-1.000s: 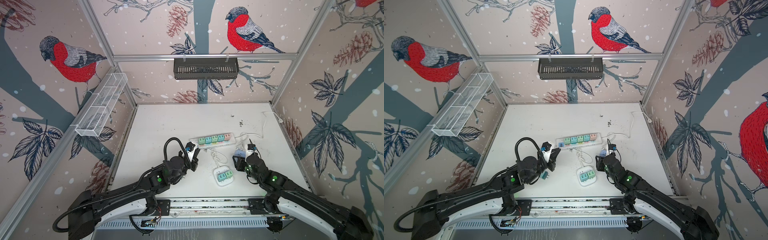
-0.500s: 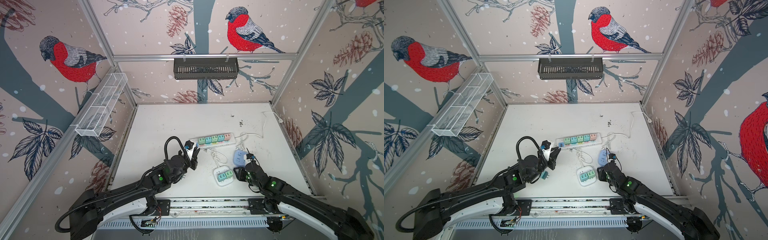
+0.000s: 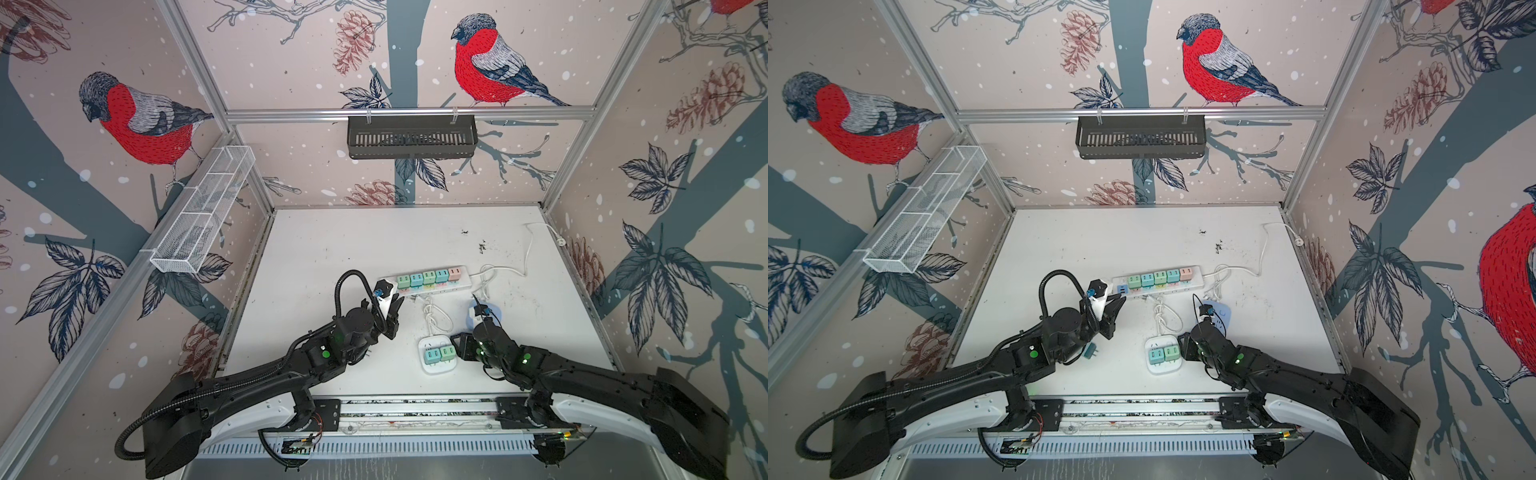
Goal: Insert the plug
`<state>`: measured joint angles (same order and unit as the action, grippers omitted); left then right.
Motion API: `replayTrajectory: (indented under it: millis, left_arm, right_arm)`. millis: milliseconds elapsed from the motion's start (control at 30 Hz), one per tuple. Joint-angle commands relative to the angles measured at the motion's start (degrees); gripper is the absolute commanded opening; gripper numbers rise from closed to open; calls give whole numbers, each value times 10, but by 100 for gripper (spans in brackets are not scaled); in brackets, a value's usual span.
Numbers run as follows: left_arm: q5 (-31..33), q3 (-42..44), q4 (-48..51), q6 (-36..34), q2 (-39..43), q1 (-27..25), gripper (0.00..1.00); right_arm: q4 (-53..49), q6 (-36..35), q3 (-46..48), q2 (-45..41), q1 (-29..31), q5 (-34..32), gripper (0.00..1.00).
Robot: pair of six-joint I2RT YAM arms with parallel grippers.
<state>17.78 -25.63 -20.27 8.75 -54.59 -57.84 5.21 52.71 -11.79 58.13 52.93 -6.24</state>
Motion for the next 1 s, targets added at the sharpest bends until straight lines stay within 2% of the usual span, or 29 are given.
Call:
replayTrajectory:
  millis: [0, 400, 767, 967]
  left_arm:
    - [-2, -4, -18, 1, 0, 1, 19]
    - [-6, -6, -17, 4, -3, 1, 19]
    - [-6, -6, -17, 5, -1, 1, 20]
    - [-6, -5, -18, 6, -1, 1, 20]
  right_arm:
    - [-28, 21, -18, 35, 28, -3, 47]
    - [48, 45, -73, 171, 107, -32, 49]
    - [93, -2, -175, 326, 109, -9, 45]
    - [84, -19, -213, 349, 109, -16, 43]
